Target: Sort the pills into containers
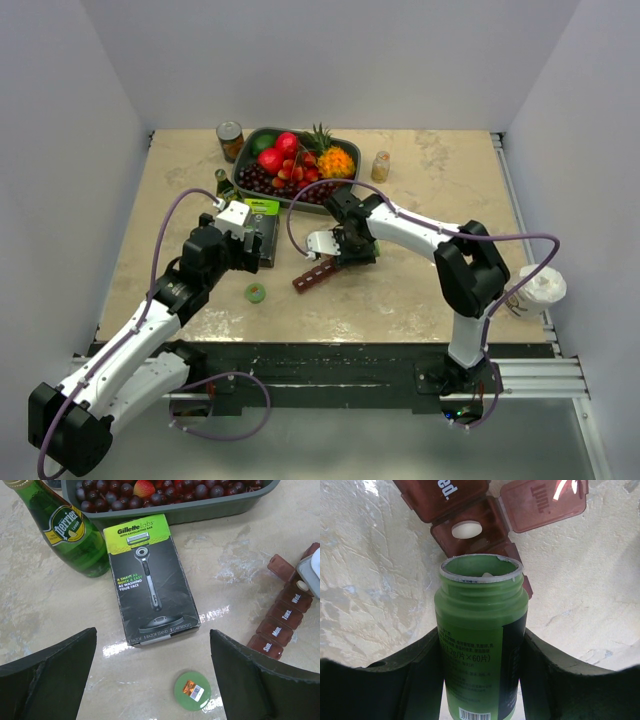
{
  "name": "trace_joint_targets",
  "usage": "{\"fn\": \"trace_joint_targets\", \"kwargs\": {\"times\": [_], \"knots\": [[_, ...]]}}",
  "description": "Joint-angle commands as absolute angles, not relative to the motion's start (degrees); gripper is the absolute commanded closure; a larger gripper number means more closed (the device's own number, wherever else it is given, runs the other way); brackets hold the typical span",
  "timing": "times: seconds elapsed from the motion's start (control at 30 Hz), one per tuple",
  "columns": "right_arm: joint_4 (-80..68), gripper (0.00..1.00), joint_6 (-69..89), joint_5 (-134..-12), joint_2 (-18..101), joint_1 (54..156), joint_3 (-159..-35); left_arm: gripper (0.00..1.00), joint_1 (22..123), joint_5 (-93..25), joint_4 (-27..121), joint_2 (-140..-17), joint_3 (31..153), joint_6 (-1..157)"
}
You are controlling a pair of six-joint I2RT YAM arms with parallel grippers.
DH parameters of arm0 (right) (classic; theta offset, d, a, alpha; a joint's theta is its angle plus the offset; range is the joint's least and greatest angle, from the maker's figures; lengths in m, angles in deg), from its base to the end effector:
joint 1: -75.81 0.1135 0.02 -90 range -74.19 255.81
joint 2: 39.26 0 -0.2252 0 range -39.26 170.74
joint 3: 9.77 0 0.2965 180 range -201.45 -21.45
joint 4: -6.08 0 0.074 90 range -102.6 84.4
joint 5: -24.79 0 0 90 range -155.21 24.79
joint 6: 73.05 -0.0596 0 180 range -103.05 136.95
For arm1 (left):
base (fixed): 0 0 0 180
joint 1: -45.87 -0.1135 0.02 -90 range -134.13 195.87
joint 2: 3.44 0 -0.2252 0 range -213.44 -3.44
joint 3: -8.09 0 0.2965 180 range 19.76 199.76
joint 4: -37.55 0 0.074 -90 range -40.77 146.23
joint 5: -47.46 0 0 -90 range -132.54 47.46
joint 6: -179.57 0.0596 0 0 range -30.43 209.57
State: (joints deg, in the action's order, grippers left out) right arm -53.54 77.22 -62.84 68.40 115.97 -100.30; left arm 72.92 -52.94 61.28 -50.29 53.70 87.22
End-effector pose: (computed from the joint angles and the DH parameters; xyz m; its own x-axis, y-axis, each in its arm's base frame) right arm 0.3090 0.2576 0.1108 0.1844 -0.9797 -0.0787 -0.9619 -0.1634 -0.2190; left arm 0.2566 -0.1190 0.2154 -0.3880 0.1528 -0.9089 0.2859 0.9575 0.0390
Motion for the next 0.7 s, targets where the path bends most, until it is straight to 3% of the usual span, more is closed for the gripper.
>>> {"fn": "trace_joint_targets", "kwargs": {"times": [0.0,0.67], "knots": [[-54.4,1.00,77.5,-61.3,68.3,116.5,-101.3,0.01,72.7,-52.6,59.9,-49.9,54.6,87.2],[-54.4,1.00,77.4,-58.6,68.1,117.6,-101.4,0.01,72.7,-54.0,60.2,-49.8,54.7,86.9]]}}
